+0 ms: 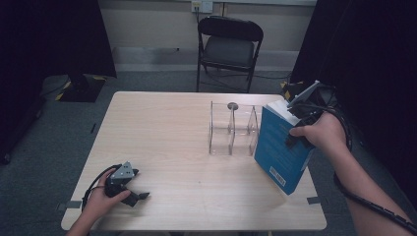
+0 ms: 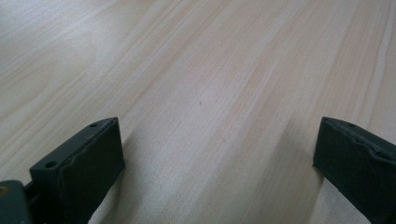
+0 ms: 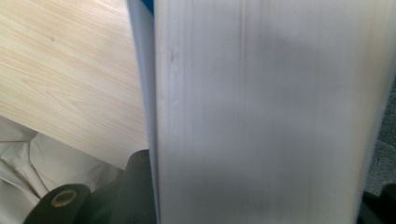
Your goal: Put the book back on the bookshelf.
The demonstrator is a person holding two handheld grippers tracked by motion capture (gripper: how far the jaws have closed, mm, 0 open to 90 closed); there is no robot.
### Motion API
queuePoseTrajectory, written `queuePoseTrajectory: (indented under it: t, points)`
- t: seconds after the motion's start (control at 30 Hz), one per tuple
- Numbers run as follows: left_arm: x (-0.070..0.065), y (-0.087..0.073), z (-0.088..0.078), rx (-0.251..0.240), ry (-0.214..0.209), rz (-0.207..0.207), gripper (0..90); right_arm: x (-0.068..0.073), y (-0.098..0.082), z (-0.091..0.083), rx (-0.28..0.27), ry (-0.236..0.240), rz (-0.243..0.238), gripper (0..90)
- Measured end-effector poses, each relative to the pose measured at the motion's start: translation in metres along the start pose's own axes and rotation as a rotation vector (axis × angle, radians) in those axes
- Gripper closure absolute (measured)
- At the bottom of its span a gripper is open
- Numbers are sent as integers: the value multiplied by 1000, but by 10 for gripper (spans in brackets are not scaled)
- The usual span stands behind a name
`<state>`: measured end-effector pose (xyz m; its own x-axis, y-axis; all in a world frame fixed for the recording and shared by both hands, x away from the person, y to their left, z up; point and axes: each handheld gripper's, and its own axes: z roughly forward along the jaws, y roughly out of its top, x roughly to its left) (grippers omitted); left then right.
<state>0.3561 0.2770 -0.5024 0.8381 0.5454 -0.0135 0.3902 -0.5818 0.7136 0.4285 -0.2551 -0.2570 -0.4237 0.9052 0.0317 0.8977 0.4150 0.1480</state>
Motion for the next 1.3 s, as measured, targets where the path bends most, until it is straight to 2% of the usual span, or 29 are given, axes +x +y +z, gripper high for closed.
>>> queuePoseTrajectory:
  t: [0.2, 0.53, 0.63, 0.7, 0.9, 1.13, 1.3]
  points:
    - [0, 0, 0, 0, 0, 0, 10, -5, 3, 0, 7, -3, 21, 618]
    - [0, 0, 0, 0, 0, 0, 9, -10, 12, 2, -32, 3, 76, 618]
    - [0, 0, 0, 0, 0, 0, 9, -9, 15, 2, -34, -9, 79, 618]
    - [0, 0, 0, 0, 0, 2, 9, -11, 18, 2, -38, 2, 95, 618]
    - [0, 0, 0, 2, -1, 4, 5, -13, 24, 2, -35, 2, 115, 619]
    - [0, 0, 0, 2, -1, 5, 4, -11, 32, 1, -34, -14, 114, 618]
    - [0, 0, 0, 3, -1, 5, 2, -14, 36, 3, -48, -8, 137, 619]
